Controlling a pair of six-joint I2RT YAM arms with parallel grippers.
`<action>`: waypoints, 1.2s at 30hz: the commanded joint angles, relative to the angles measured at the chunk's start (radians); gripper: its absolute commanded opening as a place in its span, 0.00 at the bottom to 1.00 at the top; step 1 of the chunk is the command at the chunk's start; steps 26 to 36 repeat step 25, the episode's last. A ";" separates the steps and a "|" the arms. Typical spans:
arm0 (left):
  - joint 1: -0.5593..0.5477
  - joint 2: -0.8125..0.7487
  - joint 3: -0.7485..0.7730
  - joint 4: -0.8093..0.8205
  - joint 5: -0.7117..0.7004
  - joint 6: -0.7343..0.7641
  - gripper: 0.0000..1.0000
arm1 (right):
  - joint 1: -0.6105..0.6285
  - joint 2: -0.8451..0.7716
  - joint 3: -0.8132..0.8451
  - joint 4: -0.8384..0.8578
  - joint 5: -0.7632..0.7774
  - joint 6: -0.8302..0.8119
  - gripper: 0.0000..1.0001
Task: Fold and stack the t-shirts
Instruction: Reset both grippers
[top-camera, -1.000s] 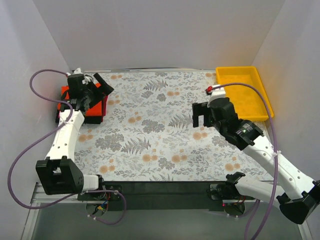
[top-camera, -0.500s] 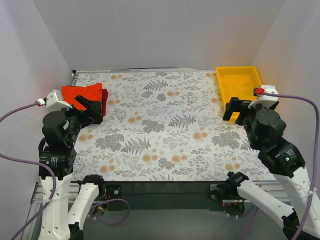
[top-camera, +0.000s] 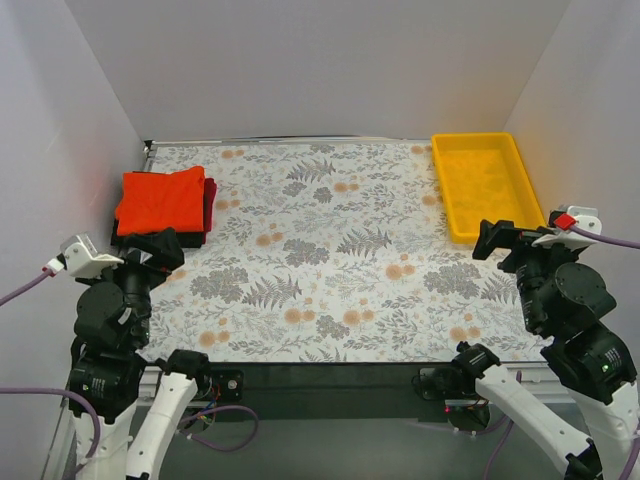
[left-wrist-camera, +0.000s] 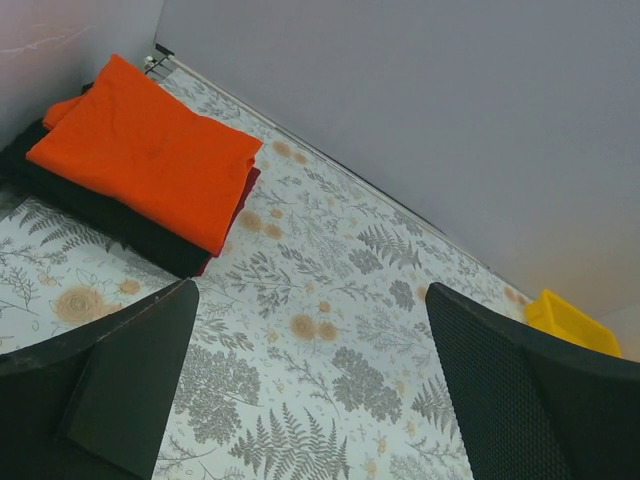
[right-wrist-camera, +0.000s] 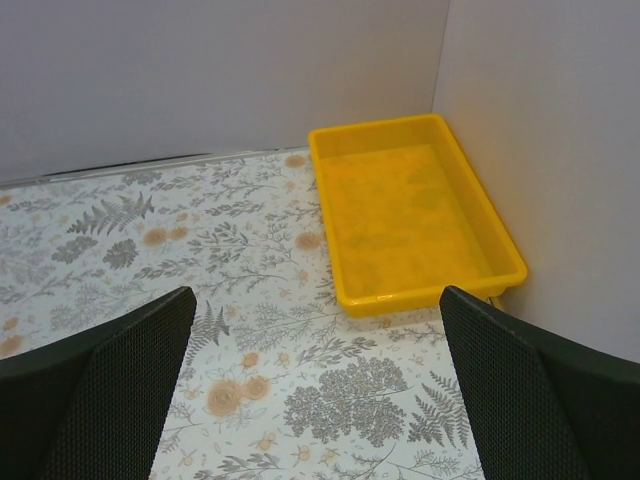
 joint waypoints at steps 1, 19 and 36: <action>-0.005 -0.018 -0.070 0.072 -0.049 0.020 0.92 | -0.001 -0.025 -0.019 0.032 0.022 0.001 0.98; -0.003 -0.071 -0.314 0.231 -0.020 0.037 0.98 | -0.001 0.001 -0.074 0.046 -0.039 0.046 0.98; -0.005 -0.052 -0.341 0.234 -0.004 0.007 0.98 | -0.001 0.009 -0.080 0.050 -0.076 0.051 0.98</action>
